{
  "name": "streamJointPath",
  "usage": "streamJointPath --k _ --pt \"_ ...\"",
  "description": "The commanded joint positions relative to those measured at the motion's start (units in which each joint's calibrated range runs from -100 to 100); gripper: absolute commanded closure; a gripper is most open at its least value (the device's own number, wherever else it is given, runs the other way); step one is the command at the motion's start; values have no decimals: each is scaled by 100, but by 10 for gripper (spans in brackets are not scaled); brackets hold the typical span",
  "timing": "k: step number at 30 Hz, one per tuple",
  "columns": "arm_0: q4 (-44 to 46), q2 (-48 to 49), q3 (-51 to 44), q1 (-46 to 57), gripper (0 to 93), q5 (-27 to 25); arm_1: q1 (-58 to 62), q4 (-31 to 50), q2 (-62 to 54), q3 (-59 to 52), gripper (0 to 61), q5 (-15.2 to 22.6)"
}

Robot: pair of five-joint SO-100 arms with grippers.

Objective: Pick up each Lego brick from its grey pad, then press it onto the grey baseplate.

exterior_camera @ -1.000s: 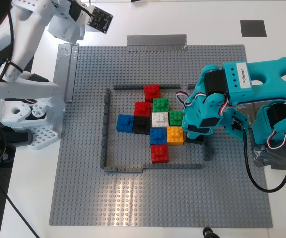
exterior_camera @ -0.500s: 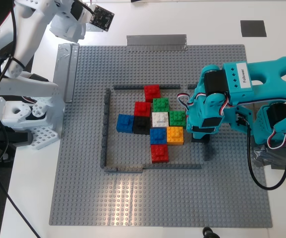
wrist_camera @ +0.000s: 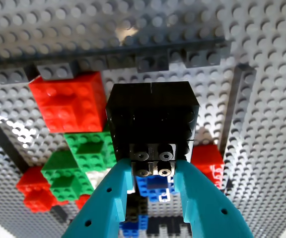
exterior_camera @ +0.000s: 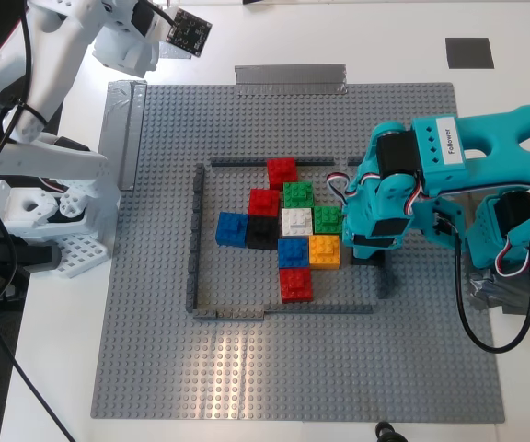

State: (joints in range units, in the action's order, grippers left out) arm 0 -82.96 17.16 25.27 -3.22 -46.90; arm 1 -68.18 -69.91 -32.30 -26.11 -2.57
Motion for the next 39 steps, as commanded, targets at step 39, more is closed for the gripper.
streamJointPath --k 39 --pt "493 -265 331 115 927 -20 -186 693 955 819 612 -49"
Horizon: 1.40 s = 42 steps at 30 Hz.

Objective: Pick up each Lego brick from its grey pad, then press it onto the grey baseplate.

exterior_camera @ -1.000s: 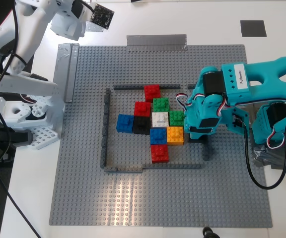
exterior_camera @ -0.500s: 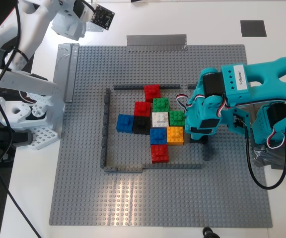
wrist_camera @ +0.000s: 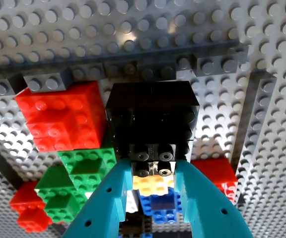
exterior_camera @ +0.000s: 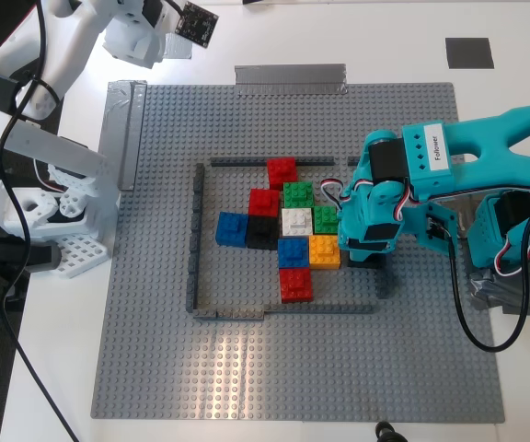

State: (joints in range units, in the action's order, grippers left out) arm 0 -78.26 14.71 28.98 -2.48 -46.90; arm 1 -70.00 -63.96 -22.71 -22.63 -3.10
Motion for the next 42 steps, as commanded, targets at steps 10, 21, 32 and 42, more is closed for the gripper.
streamJointPath --k 10,21,32,42 --pt "23 -29 -40 41 927 -25 -40 114 194 669 612 5" --pt "275 -269 -112 41 927 -35 -18 -8 263 769 612 0" --pt "283 -321 -40 172 927 -84 -26 49 263 696 612 -68" --pt "283 -261 -58 317 927 -98 32 -105 434 976 612 -24"
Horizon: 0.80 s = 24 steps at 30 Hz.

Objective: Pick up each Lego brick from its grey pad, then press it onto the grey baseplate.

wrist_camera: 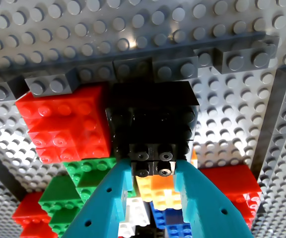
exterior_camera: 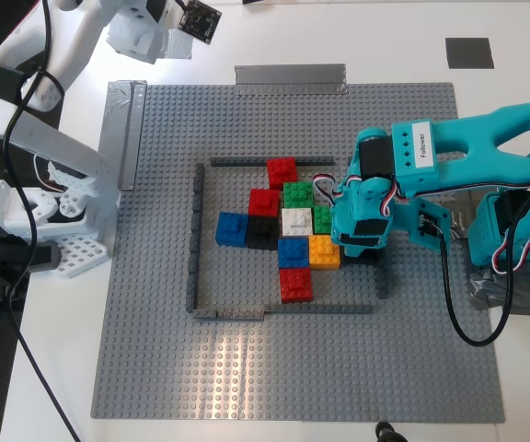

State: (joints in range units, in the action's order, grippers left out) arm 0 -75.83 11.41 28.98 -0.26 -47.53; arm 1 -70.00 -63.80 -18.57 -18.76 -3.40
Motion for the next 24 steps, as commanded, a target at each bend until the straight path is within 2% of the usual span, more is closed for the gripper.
streamJointPath --k 1,14,22,24 --pt "32 78 -58 102 927 -31 32 -146 54 635 612 5" --pt "-41 95 -76 109 927 -2 279 472 -135 508 612 93" --pt "-343 95 -130 88 927 3 163 513 -6 761 612 215" --pt "-505 95 -130 88 884 3 119 765 11 635 612 196"
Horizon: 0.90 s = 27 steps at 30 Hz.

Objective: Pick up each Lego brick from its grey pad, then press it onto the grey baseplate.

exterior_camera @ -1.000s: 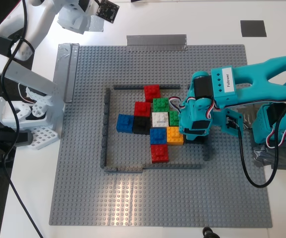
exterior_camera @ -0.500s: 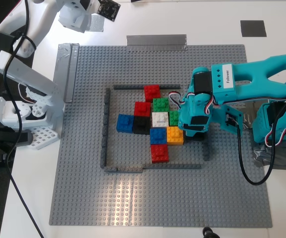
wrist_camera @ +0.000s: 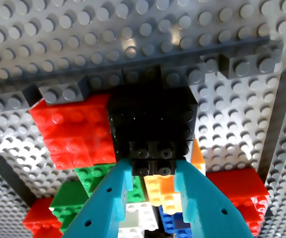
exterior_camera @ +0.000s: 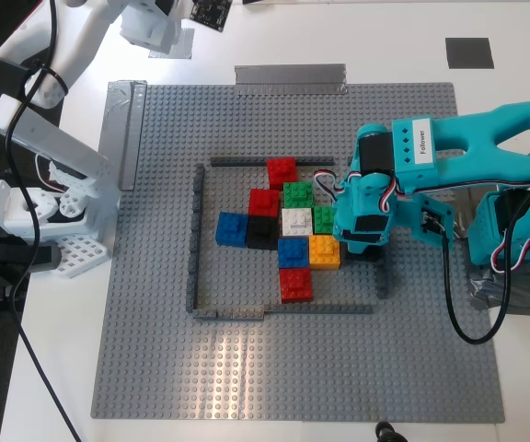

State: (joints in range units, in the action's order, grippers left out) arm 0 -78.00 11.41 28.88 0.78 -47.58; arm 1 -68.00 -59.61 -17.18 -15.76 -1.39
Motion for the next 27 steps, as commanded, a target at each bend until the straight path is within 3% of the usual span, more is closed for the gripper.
streamJointPath --k 1,3,18,27 --pt "-369 95 -120 -16 852 13 -95 380 -76 326 612 -15" --pt "-451 95 -120 -16 809 13 -146 298 19 371 612 -24" --pt "-508 95 -888 57 821 -11 -255 -11 191 768 612 -29" --pt "-1541 206 -2549 426 851 13 -320 -296 130 922 612 -39"
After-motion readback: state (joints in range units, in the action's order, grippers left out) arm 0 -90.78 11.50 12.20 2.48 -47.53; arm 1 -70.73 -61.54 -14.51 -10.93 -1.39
